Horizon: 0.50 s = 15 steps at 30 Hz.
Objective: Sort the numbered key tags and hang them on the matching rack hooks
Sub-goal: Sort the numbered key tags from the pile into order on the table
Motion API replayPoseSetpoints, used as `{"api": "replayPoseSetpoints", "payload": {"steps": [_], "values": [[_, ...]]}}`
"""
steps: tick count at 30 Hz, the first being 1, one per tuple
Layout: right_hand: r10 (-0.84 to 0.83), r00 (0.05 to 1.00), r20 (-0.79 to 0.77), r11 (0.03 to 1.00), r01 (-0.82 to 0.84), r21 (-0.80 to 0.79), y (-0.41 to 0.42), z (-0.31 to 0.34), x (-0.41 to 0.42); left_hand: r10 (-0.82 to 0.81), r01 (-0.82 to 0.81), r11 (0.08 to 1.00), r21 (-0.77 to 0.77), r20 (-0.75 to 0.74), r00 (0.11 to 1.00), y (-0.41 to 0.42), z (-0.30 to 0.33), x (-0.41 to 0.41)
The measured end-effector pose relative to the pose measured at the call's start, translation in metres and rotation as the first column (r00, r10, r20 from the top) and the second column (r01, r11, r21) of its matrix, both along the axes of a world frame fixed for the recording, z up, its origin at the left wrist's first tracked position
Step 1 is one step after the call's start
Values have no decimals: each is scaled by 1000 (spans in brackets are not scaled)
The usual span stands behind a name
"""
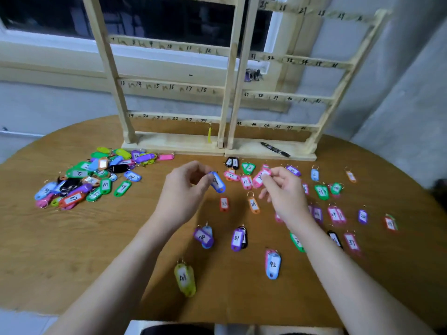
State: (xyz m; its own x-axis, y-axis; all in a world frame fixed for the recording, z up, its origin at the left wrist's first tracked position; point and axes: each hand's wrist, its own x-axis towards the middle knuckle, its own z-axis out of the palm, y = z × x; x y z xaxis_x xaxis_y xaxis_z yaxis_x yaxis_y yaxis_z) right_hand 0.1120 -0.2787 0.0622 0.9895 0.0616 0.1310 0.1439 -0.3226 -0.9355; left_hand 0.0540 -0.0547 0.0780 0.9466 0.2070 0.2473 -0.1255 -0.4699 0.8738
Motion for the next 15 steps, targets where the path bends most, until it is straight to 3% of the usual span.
{"api": "replayPoseSetpoints", "payload": {"steps": [15], "values": [[-199,980,-31,980,198,-30,-137,7,-47,-275,308,928,211,-174,946,-102,-6,53]]}}
